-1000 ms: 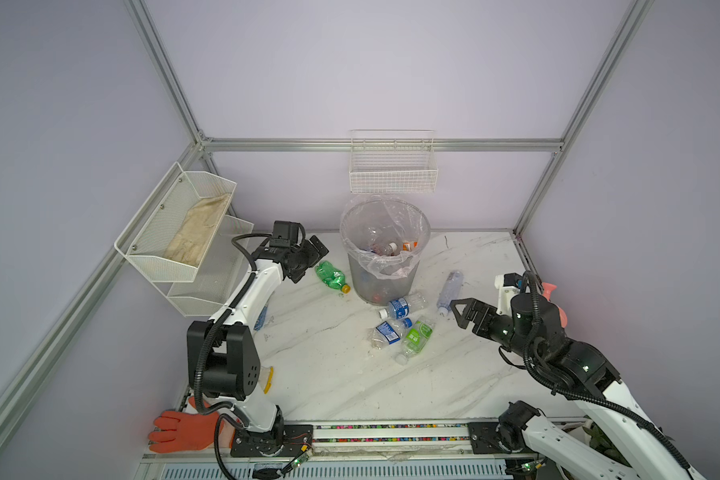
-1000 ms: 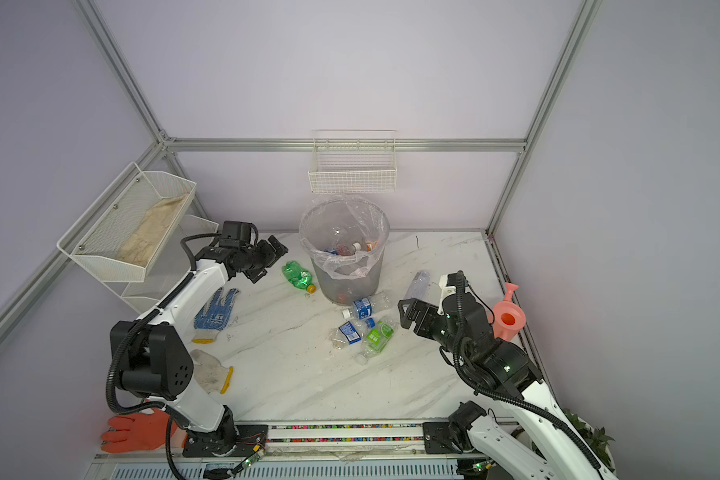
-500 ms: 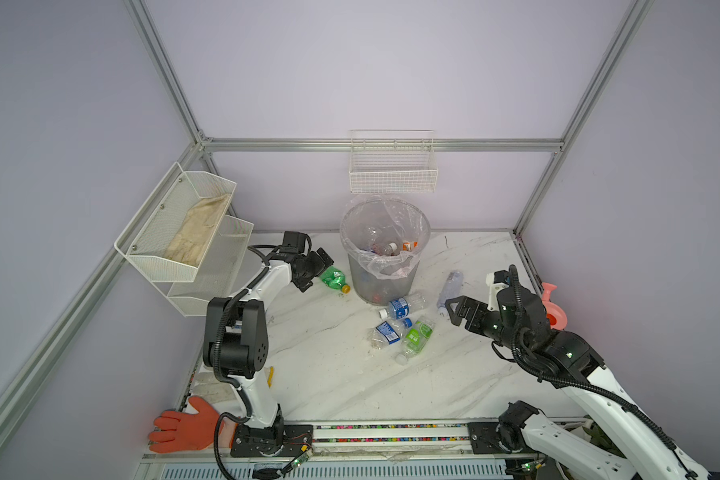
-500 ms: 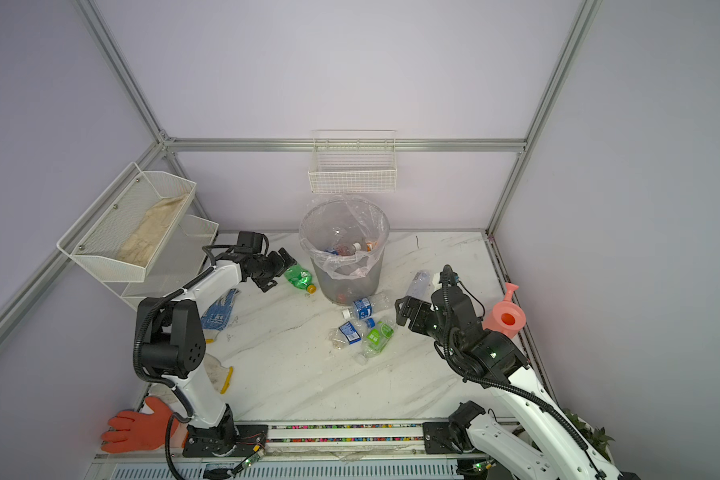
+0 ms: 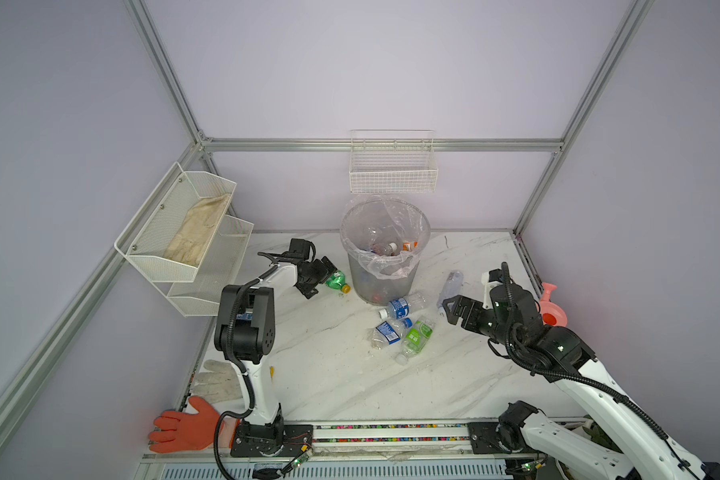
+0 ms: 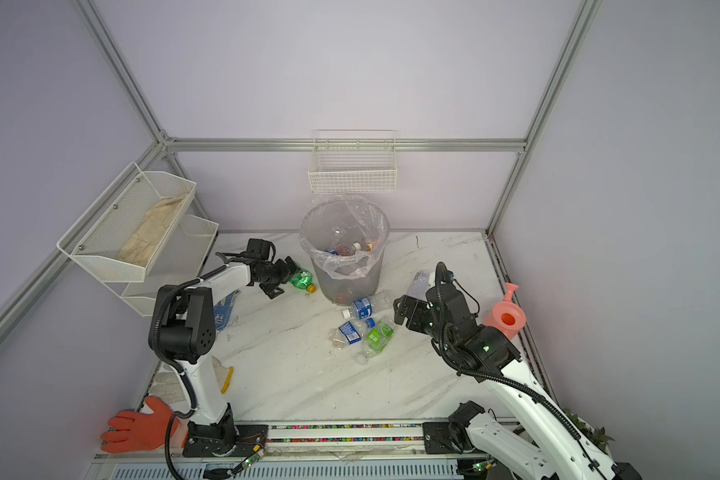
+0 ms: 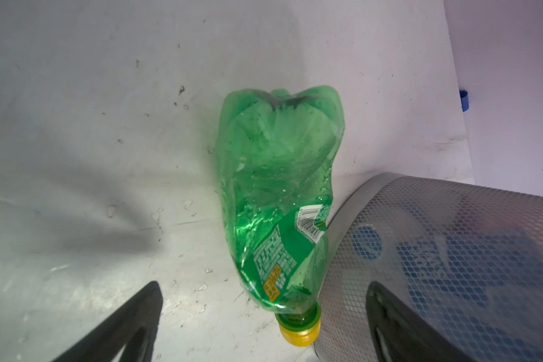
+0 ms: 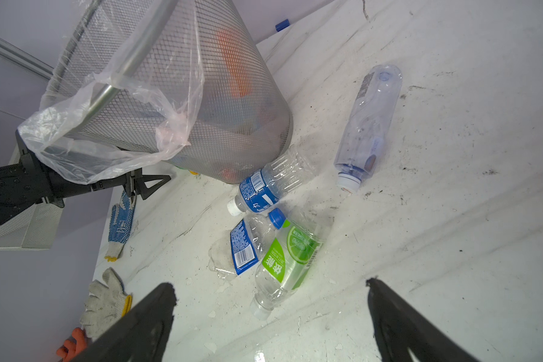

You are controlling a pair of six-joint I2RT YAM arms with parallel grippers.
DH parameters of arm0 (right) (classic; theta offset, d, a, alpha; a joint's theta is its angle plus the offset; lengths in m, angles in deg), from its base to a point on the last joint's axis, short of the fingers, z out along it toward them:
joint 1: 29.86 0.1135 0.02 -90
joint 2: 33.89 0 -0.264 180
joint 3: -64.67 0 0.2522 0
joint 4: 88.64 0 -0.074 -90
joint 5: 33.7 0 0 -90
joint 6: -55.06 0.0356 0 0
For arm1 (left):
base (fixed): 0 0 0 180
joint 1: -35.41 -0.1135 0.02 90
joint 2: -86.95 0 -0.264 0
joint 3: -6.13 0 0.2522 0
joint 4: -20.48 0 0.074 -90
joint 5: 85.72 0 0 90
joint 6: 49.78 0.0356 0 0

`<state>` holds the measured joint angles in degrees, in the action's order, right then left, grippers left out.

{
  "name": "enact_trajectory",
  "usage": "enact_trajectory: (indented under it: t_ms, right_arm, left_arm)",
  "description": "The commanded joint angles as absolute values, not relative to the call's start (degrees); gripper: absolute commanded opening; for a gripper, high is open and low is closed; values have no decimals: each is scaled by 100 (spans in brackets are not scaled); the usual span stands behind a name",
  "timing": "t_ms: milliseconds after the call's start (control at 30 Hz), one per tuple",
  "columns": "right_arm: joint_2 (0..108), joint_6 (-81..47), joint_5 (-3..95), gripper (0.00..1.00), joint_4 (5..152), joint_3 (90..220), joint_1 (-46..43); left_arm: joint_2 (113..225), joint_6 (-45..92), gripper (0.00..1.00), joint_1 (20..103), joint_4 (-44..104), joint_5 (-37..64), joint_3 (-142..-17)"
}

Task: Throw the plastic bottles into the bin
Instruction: 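Lower the left gripper onto the yellow-capped green bottle and close it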

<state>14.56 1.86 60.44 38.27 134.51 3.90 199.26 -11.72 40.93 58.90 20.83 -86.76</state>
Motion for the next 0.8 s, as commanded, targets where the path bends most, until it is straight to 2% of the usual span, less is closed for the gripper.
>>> enact_trajectory:
  t_ms: [0,767]
  right_arm:
    - [1453,167,6166,97,3922,13336,398]
    - [1489,83,6192,97,3921,13301,403]
  left_arm:
    - [19970,-1243,98,4060,5660,2264,-8560]
    - [20562,-1523,86,4269,5217,2331,-8699]
